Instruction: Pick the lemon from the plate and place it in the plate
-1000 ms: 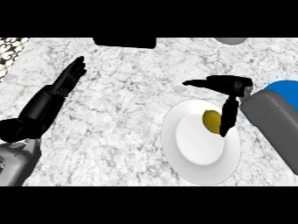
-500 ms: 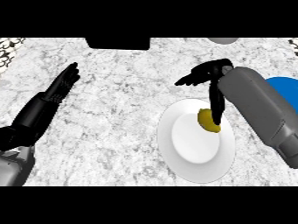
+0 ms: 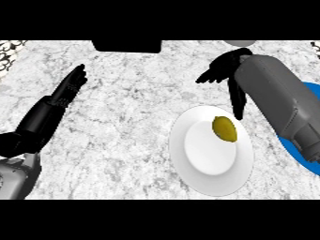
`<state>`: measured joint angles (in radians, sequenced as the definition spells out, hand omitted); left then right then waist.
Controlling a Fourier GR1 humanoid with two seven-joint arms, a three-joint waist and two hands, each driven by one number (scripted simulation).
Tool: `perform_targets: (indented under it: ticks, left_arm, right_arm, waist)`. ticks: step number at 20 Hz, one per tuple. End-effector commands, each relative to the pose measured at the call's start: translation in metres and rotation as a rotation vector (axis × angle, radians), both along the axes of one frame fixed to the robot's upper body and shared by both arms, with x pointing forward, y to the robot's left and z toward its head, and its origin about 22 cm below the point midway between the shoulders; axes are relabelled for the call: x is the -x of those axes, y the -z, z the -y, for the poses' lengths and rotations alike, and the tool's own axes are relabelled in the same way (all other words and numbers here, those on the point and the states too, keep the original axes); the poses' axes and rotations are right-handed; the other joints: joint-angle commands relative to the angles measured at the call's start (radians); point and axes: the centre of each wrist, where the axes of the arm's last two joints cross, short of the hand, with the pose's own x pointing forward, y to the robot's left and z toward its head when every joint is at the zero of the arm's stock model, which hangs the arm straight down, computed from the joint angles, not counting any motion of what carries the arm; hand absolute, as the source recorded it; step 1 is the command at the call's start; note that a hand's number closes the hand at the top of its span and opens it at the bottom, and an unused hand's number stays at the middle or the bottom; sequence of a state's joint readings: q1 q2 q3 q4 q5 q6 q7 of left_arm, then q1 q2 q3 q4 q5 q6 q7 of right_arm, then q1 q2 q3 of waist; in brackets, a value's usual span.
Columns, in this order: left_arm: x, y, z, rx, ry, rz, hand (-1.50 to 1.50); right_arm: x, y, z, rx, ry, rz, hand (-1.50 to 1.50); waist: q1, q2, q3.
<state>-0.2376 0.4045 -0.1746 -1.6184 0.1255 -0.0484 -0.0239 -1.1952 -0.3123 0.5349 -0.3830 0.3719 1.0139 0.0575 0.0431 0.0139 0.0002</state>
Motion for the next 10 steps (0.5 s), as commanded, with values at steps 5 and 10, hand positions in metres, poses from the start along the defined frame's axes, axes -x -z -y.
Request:
perform_targets:
  ticks: [5,10]
  left_arm:
    - [0.000,-0.005,0.007,-0.002,-0.002,0.005,0.00]
    - [0.005,0.002,-0.003,0.005,0.016,0.003,0.00]
  right_arm:
    - [-0.008,-0.002,0.014,0.004,0.014,-0.075,-1.50]
    - [0.002,0.033,0.017,0.017,-0.003,-0.101,-1.50]
  waist:
    - [0.005,0.003,0.001]
    - [0.011,0.006,0.001]
